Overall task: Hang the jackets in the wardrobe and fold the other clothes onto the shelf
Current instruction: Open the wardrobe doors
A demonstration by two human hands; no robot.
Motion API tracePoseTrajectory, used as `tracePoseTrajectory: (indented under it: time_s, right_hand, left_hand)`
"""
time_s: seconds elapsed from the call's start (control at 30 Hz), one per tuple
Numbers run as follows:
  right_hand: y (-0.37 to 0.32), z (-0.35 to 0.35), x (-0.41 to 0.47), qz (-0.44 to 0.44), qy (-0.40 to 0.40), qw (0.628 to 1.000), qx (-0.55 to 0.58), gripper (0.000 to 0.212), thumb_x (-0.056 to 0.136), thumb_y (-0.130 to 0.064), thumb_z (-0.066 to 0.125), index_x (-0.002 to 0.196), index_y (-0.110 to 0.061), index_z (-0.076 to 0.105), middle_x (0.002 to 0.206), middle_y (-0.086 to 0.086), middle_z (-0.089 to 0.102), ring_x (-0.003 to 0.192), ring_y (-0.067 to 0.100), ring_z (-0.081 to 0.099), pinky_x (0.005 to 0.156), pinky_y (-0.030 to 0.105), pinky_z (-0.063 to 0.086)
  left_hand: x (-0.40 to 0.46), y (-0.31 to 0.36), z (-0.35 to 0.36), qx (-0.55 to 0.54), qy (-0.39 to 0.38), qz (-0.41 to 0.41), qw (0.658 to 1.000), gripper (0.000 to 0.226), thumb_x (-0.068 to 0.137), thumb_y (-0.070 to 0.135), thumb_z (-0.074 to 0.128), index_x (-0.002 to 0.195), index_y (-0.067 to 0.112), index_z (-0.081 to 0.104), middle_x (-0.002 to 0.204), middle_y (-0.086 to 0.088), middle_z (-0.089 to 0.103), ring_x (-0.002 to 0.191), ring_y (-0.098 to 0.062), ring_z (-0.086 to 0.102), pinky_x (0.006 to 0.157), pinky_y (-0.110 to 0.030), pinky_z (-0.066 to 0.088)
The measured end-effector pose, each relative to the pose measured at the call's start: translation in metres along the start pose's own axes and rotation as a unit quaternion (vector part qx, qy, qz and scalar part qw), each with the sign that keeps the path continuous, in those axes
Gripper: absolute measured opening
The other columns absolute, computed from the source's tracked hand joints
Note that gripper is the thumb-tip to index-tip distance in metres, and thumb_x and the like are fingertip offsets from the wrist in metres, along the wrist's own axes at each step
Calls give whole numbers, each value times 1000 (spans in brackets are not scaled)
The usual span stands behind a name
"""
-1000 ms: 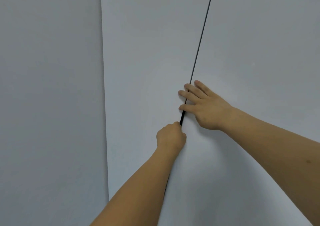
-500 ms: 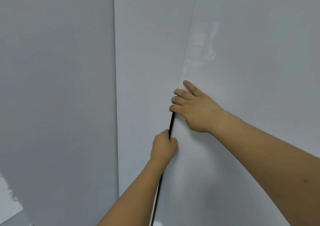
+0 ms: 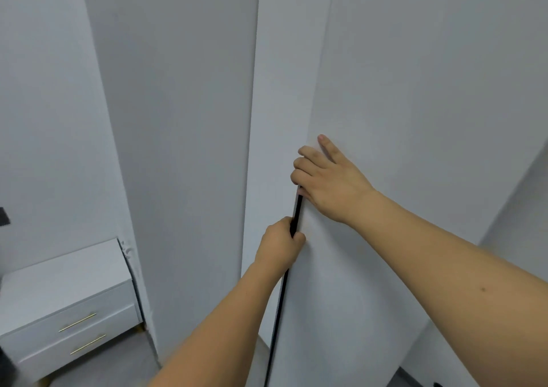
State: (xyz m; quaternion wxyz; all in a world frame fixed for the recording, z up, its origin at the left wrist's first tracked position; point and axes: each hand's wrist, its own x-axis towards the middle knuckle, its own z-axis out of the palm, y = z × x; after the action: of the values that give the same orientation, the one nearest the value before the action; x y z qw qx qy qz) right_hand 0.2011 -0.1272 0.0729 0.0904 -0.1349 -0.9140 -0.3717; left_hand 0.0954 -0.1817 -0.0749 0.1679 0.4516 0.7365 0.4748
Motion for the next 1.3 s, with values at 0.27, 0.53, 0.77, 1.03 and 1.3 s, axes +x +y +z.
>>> tracePoseTrajectory:
  time_s: [0.27,0.53,0.77,1.03,1.3]
  right_hand:
    - [-25,-49,-86,-13,13,998,-53,43,102,-35,34,139,-16,45,151,3,35,150,24,7,121,52,-5]
    - [-46,-85,-153,26,1,994,-108,47,95,-39,45,133,-14,58,139,5,51,145,28,29,120,56,12]
    - [-47,-110,-212,44,-12,991,-123,39,99,-36,38,123,-15,61,134,6,51,145,27,27,121,55,4]
    - [-46,-134,-240,26,-53,988,-139,38,98,-19,29,128,-14,51,135,6,46,145,29,16,113,56,-20]
    - [-61,-130,-198,95,1,982,-164,34,92,-10,29,118,-8,51,118,11,49,128,36,38,120,54,-4]
  left_hand:
    - [-103,14,-5,-6,-17,40,999,23,92,30,59,111,17,63,95,4,67,83,-13,63,67,-26,51]
    - [-157,28,16,14,-18,72,997,47,86,44,70,119,11,65,105,-4,70,95,-21,66,82,-34,57]
    - [-210,55,52,40,20,81,996,64,84,52,70,132,11,60,114,-4,70,103,-17,66,80,-23,52]
    - [-245,79,72,19,39,8,999,56,85,49,70,127,12,64,114,-3,71,102,-17,67,88,-36,57]
    - [-228,53,48,71,-28,59,995,64,91,53,60,144,19,48,139,1,57,124,-16,56,103,-26,42]
